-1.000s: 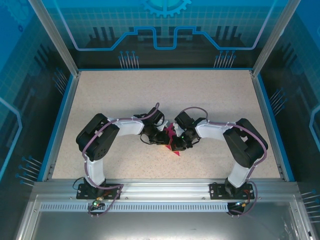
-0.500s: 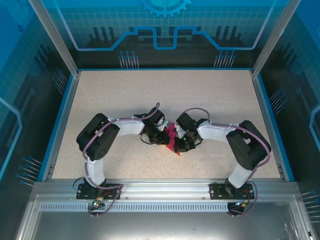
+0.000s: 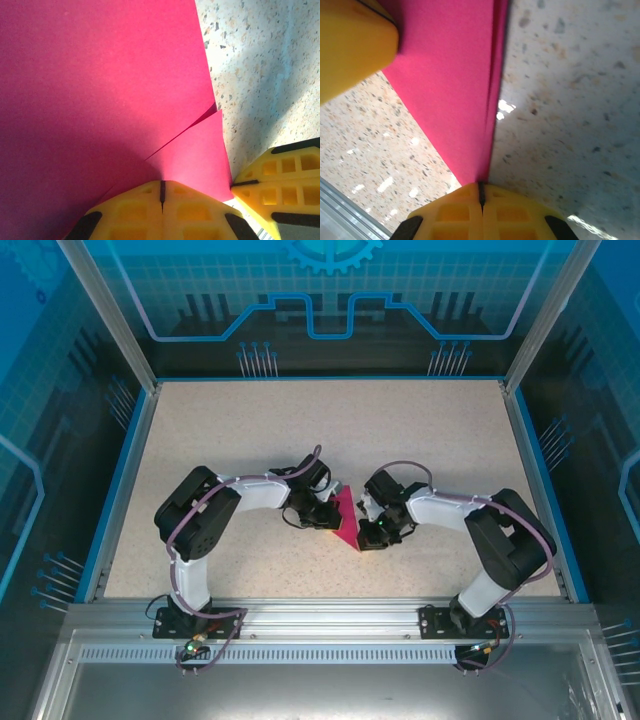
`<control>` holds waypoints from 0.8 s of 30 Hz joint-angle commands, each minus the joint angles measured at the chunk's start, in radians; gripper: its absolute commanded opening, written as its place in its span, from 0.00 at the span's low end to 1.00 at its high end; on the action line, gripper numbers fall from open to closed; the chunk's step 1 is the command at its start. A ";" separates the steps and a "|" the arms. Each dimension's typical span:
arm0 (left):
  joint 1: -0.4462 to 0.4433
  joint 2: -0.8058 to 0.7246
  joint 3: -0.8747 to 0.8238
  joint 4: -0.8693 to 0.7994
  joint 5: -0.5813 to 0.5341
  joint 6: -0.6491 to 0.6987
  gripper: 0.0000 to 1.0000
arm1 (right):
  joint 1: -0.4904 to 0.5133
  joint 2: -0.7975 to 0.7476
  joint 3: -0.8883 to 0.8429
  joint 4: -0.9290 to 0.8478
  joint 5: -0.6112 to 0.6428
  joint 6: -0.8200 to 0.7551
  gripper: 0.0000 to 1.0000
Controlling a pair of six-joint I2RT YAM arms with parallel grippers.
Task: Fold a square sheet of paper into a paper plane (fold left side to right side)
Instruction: Third fold the triangle at the center of the table.
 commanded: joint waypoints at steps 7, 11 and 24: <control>0.000 -0.010 0.030 -0.076 -0.058 0.015 0.10 | -0.040 -0.094 -0.015 -0.123 0.016 -0.039 0.01; 0.012 -0.095 0.069 -0.089 -0.015 0.003 0.20 | -0.058 -0.145 -0.004 -0.045 -0.001 -0.064 0.11; 0.128 -0.273 -0.169 0.015 0.006 -0.227 0.45 | -0.070 -0.040 0.084 0.201 -0.038 -0.172 0.44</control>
